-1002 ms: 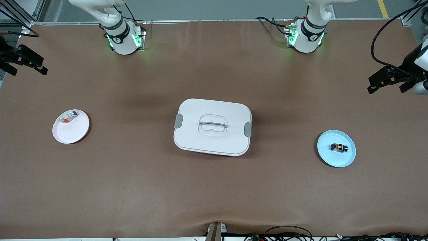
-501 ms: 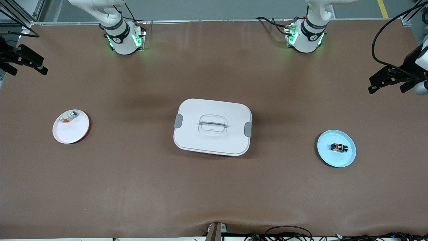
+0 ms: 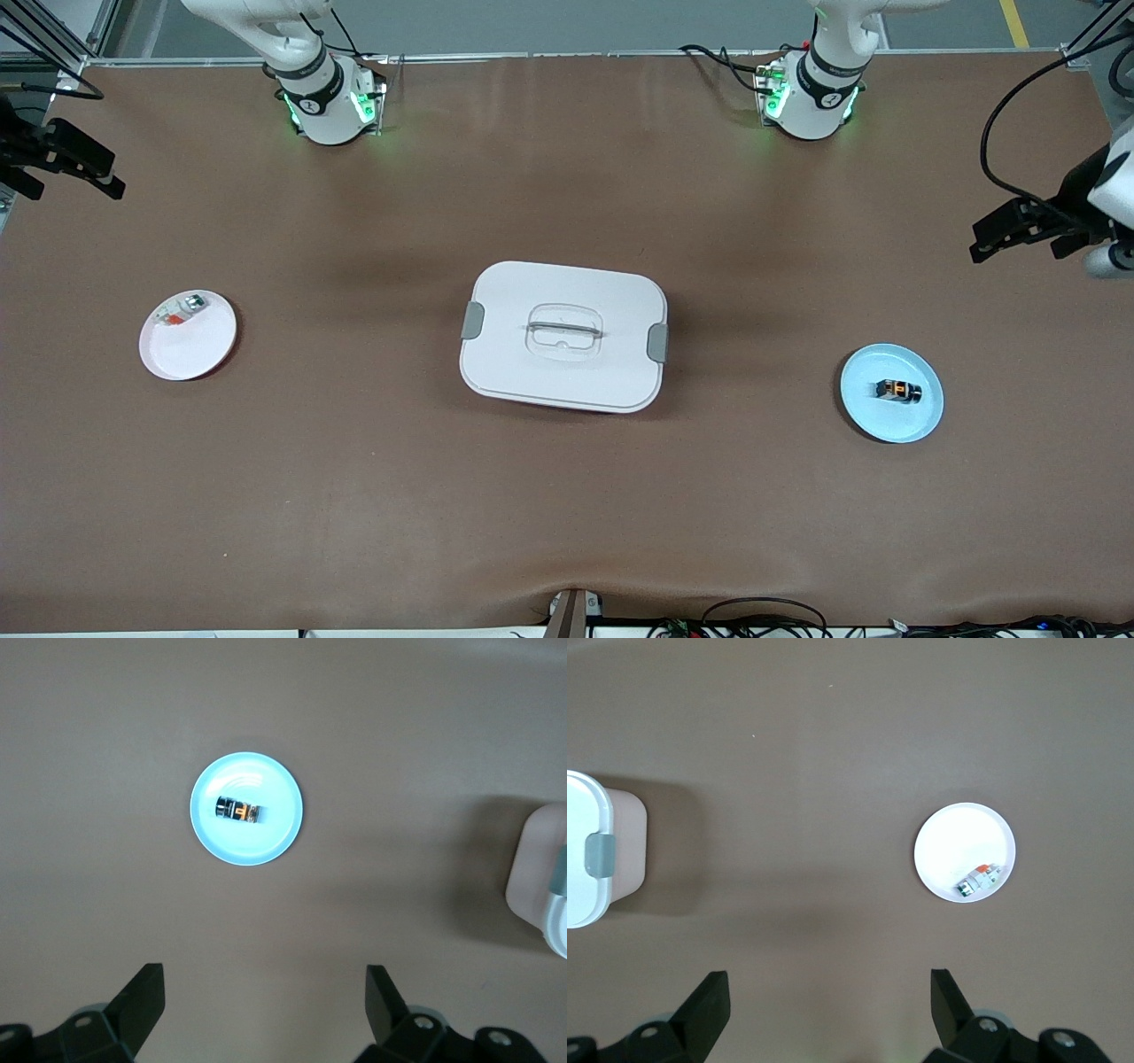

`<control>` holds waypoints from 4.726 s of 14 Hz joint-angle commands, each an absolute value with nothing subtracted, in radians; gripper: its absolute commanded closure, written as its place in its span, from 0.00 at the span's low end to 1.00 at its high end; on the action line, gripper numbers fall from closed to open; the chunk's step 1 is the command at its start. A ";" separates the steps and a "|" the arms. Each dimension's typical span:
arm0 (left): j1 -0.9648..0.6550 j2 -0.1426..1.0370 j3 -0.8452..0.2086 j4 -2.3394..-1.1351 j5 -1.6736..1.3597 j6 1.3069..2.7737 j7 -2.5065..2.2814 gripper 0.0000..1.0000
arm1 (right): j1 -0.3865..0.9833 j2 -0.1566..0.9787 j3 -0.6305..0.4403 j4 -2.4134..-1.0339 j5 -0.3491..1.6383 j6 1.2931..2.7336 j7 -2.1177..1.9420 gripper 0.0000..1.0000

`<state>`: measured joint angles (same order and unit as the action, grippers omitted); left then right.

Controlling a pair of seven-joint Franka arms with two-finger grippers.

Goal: Transfer orange switch to right arm and place
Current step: 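Reach the left gripper down to the black-orange switch on the blue plate, then close the left gripper on the switch and lift it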

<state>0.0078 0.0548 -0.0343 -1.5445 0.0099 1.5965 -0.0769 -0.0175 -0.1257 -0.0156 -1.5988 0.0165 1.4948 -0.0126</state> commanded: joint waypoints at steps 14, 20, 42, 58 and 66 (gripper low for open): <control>0.116 0.222 -0.032 -1.876 0.052 2.070 0.128 0.00 | -0.029 -0.133 -0.011 -1.577 0.005 1.485 -0.025 0.00; 0.153 0.383 -0.034 -1.901 0.037 2.259 0.250 0.00 | -0.028 -0.135 -0.012 -1.577 0.012 1.473 0.072 0.00; 0.144 0.650 -0.038 -1.736 0.009 2.302 0.253 0.00 | -0.028 -0.137 -0.003 -1.577 0.017 1.465 0.071 0.00; 0.140 0.681 -0.038 -1.741 0.057 2.344 0.245 0.00 | -0.003 -0.135 -0.008 -1.577 0.015 1.463 0.075 0.00; 0.140 0.683 -0.040 -1.740 0.043 2.352 0.230 0.74 | -0.005 -0.135 -0.008 -1.578 0.020 1.471 0.083 0.00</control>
